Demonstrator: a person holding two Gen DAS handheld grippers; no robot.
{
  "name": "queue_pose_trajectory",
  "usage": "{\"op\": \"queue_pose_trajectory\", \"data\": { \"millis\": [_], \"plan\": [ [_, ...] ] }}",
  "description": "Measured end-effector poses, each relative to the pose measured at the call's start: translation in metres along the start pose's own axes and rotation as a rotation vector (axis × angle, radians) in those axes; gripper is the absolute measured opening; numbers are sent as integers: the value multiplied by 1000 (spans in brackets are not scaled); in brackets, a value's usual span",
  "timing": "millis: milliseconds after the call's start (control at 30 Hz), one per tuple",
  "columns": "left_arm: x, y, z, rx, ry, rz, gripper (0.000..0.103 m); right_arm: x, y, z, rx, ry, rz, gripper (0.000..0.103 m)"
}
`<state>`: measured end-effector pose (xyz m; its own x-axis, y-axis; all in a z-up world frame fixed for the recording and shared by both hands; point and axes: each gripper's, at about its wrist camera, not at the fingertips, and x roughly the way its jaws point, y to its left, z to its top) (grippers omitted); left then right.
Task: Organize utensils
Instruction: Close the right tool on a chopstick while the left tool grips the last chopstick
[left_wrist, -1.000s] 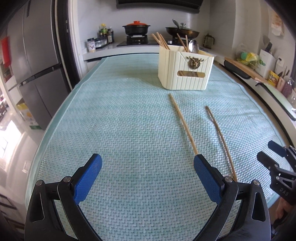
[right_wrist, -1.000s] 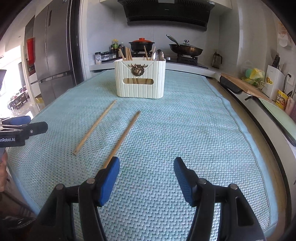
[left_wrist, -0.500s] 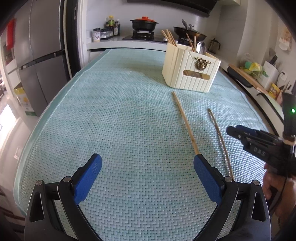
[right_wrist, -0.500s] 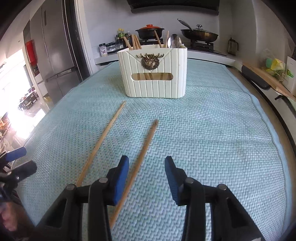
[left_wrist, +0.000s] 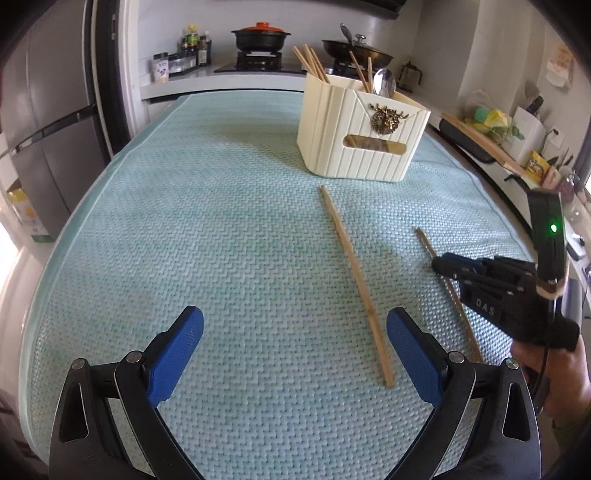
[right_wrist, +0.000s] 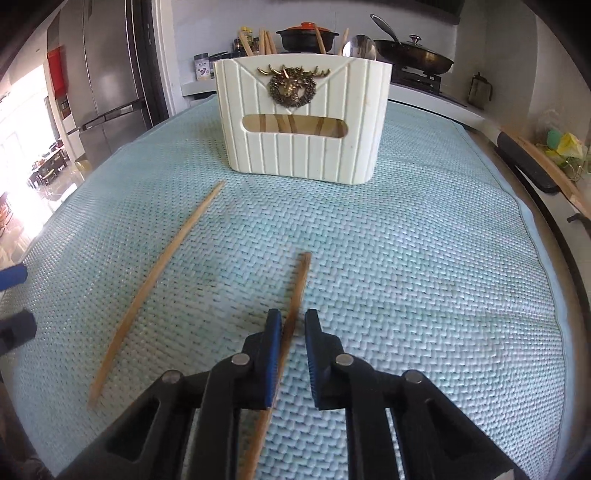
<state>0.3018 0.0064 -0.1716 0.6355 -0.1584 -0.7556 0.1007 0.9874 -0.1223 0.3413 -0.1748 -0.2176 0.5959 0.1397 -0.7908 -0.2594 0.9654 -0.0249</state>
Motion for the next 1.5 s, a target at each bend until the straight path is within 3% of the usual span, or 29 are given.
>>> {"op": "queue_pose_trajectory", "data": {
  "millis": [167, 367, 533, 800, 900, 1067, 1300, 1500],
  "plan": [
    [42, -11, 37, 17, 36, -42, 99, -11, -15, -12, 8, 8, -20, 13],
    [101, -32, 75, 109, 108, 34, 87, -15, -25, -17, 25, 23, -15, 13],
    [127, -38, 82, 135, 167, 58, 83, -13, -36, -12, 53, 46, 0, 11],
    [129, -39, 84, 144, 168, 38, 78, 2, -42, 7, 50, 45, -12, 13],
    [129, -41, 88, 147, 182, 15, 66, 12, -44, 21, 63, 47, -12, 14],
    [133, -36, 100, 159, 197, -11, 16, 27, -49, 40, 68, 64, -4, 7],
    [136, -32, 105, 118, 175, -76, 4, 36, -75, 58, 151, 30, 90, 5],
    [93, -27, 116, 98, 66, -106, 4, -11, -85, 71, 184, -92, 147, 5]
  ]
}}
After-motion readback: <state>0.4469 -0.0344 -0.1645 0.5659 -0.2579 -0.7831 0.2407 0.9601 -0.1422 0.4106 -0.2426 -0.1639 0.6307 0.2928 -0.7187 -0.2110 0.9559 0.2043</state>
